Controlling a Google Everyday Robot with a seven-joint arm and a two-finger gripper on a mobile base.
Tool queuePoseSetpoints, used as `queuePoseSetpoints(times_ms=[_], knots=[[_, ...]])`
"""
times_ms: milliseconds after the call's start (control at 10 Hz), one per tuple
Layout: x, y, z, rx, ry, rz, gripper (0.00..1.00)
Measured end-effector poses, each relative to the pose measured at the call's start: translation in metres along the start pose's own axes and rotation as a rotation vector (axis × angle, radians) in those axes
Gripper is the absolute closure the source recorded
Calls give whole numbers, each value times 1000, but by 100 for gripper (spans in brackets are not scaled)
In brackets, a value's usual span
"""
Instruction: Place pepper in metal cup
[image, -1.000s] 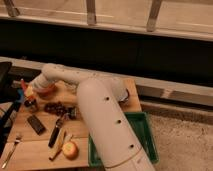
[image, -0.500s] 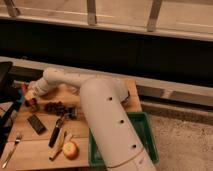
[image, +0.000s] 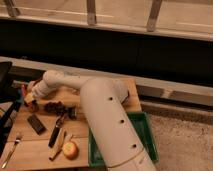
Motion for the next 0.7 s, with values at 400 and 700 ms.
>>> queuePoseSetpoints(times_ms=[400,700], knots=[[1,1,0,-1,9,2,29],[-7,4,-4,15,20,-21,29]])
